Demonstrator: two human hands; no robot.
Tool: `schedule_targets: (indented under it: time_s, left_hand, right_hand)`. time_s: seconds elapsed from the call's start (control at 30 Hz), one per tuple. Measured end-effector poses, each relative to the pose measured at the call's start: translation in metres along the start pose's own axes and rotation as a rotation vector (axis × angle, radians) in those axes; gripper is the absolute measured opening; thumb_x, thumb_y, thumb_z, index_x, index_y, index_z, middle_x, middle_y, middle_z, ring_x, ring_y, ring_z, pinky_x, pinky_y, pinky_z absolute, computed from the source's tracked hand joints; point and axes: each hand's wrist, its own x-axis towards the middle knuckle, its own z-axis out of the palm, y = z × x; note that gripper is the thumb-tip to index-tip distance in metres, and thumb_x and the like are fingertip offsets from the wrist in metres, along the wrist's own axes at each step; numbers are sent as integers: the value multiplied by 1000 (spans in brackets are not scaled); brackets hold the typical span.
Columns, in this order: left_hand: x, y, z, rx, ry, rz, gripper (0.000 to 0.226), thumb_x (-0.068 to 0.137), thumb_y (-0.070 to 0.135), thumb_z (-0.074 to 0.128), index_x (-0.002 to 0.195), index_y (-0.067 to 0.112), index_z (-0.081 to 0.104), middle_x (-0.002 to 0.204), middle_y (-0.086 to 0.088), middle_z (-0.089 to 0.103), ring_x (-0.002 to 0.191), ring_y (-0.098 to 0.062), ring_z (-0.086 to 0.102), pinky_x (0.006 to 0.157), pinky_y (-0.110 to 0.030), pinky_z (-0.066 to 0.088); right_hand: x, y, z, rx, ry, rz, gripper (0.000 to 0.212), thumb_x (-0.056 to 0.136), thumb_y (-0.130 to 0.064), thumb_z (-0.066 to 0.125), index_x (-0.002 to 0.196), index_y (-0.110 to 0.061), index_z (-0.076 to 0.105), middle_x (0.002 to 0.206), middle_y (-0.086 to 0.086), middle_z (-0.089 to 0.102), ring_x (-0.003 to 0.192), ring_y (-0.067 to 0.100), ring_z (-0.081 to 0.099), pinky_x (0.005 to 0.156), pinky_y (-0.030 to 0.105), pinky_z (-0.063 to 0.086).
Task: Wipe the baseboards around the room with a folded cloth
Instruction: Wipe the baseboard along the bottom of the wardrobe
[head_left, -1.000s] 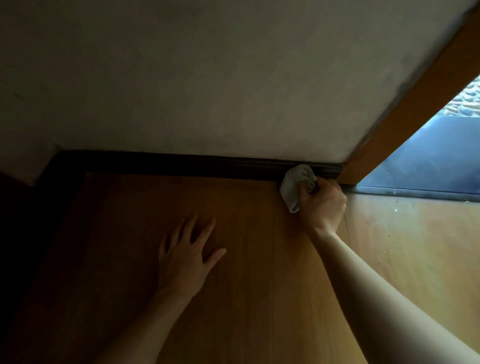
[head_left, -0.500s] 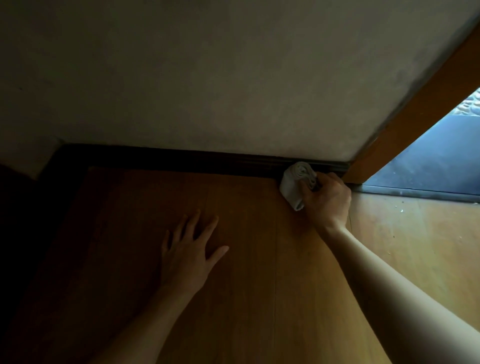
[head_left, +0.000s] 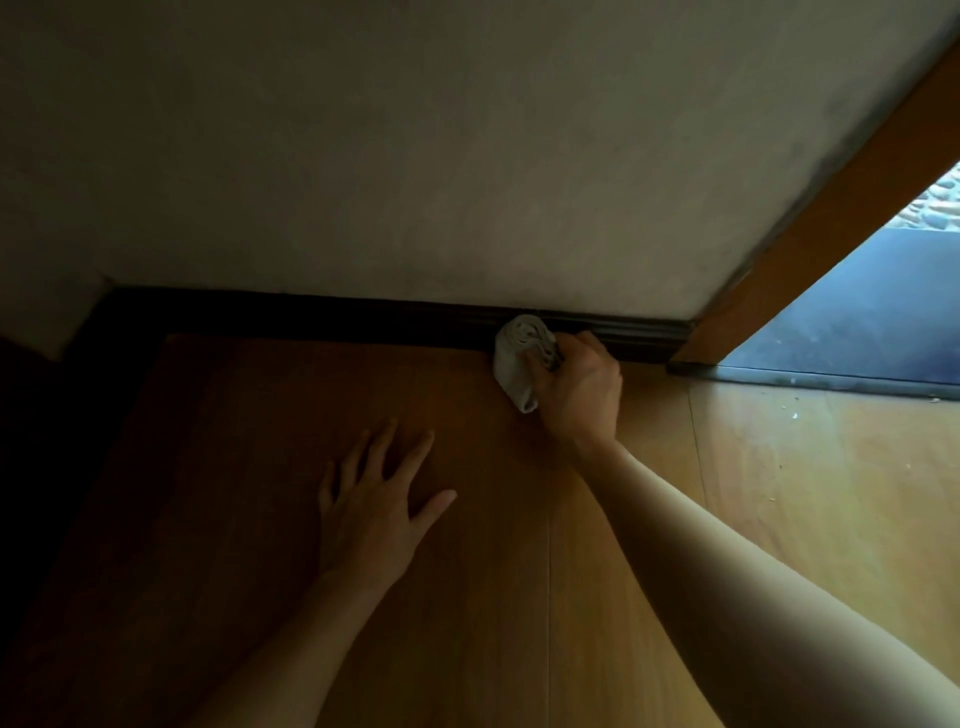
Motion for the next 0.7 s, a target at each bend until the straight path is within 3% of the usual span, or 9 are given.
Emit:
schedule_targets:
  time_s: [0.13,0.33,0.5,0.7]
  left_hand:
    - [-1,4,-8,-21,-55,-24,83,81,84,19,157,51,11,169,6,1,155,-24,-1,124,-54,7]
    - [-1,7,-11,-28,-75,-44,90,74,86,10,157,51,9,169,7,-3,155,-22,-7,124,-53,4]
    - [1,16,-12,-20,-104,-74,90,73,87,15,156,53,9,170,4,-3,155,-27,-5,123,-55,7]
    - [1,20,-8,-11,-96,-87,87,75,87,15,155,55,6,169,5,-6,155,-27,-7,123,-55,7]
  right_hand:
    - [2,22,-18,-37,32,66,20,88,-29,71,90,-9,71,87,3,58,72,24,60,61,27,37]
    - [7,71,-59,-76,135,227,25,89,-30,70,102,-8,74,100,14,68,88,33,63,70,30,44]
    - [7,99,-79,-108,225,308,26,90,-30,70,98,-6,75,87,13,66,71,18,48,58,23,29]
    - [13,107,-85,-131,173,224,26,89,-30,71,98,-6,75,89,12,67,73,15,46,65,24,31]
